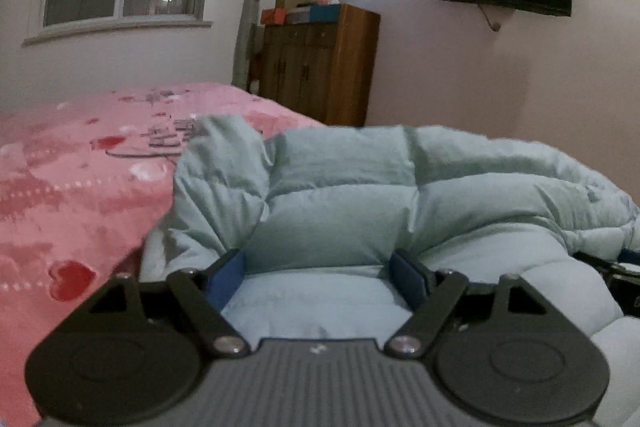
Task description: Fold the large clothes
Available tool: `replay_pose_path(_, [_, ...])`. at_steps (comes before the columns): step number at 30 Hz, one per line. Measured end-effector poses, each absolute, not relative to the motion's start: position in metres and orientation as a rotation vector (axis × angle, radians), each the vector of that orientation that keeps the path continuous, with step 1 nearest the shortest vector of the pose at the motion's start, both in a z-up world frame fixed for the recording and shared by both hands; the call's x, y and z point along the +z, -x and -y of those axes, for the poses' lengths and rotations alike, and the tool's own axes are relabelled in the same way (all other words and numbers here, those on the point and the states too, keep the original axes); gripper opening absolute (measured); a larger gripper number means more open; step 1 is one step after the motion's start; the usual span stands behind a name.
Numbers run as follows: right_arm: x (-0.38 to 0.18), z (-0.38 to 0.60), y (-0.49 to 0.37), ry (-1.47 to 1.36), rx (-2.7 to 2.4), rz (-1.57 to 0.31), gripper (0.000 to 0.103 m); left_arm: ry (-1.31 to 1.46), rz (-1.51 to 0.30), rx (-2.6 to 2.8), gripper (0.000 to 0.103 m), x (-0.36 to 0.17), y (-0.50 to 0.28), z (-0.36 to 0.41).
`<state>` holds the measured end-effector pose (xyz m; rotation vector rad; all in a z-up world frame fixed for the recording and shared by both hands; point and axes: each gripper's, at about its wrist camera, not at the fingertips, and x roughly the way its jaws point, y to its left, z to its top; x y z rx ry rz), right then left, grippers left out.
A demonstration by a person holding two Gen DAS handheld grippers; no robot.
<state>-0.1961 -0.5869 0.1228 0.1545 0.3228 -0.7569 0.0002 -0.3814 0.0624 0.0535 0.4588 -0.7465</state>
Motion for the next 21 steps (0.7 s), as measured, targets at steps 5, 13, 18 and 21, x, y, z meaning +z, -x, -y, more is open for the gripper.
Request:
replay_pose_path(5, [0.093,0.591,0.183,-0.134,-0.766,-0.341,0.103,-0.061,-0.440,-0.751,0.081,0.046,-0.005,0.387])
replay_pose_path(13, [0.086,0.583,0.184,-0.108,-0.786,-0.268,0.103,-0.088,-0.458,-0.744,0.082,0.058,0.001,0.387])
replay_pose_path(18, [0.106,0.561,0.205,-0.100,-0.844,-0.236,0.103,-0.052,-0.458,-0.735,0.098,0.091,0.031,0.350])
replay_pose_path(21, [0.113,0.548,0.221,-0.128,-0.829,-0.260,0.103,-0.068,-0.435,-0.711,0.099,0.104,0.064,0.321])
